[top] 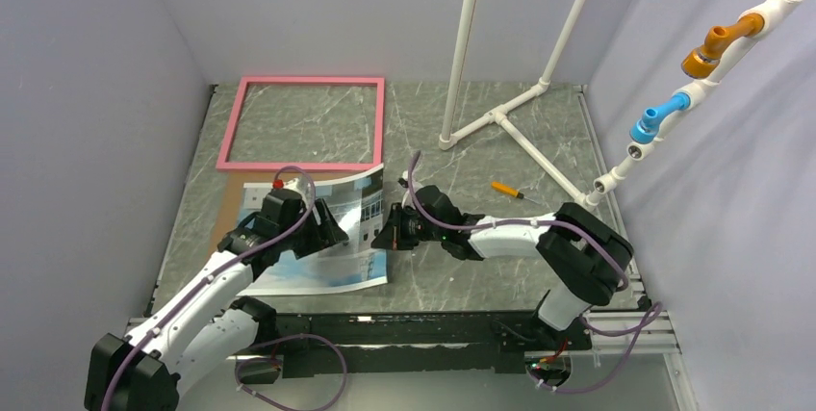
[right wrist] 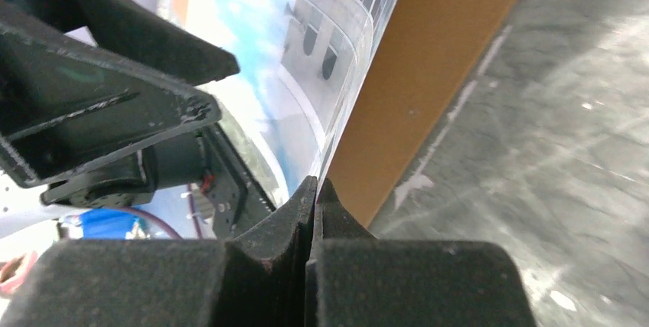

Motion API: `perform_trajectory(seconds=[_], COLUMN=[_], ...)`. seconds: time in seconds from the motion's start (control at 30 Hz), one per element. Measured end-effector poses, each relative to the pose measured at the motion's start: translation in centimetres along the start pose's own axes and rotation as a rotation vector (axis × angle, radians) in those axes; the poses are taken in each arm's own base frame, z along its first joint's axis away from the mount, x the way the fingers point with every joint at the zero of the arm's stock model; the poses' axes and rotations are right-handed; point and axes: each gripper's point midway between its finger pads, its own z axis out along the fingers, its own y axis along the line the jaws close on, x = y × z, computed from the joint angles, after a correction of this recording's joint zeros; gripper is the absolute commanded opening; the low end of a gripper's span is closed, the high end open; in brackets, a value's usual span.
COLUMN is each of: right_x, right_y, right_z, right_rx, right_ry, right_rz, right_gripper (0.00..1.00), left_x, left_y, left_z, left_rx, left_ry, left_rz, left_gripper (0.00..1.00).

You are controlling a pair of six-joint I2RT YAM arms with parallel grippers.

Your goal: Take the photo out of the frame

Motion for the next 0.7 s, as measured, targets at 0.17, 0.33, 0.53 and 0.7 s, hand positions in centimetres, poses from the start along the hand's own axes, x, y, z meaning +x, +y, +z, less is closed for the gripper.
perform_trajectory(seconds=[0.17,0.33,0.53,0.7], right_x=[-0.3,-1.0,-2.6,-2.4], right_y=[-1.6,-1.8,-2.0,-1.9], right_z=[-1.8,-3.8,-5.2,-8.5], right_rx=[0.14,0.207,0.299,0.355], right_ry=[0.023,0.029,0.043,0.044], right_rz=[-0.031,-0.055,-0.092,-0.11], right_gripper=[0.0,0.0,0.0,0.0], left_x=[0.3,0.3,-1.2,-2.4], left_y=[-0.5,-1.1,-3.0,-4.7], left_z=[0.0,-0.2,-1.3,-3.2], left_rx=[0.027,0.054,0.101,0.158], left_ry=[0.023,0.027,-0.008,-0.058], left_rz=[0.0,0.0,0.009,0.023], left_gripper=[0.74,0.74,0.74,0.75])
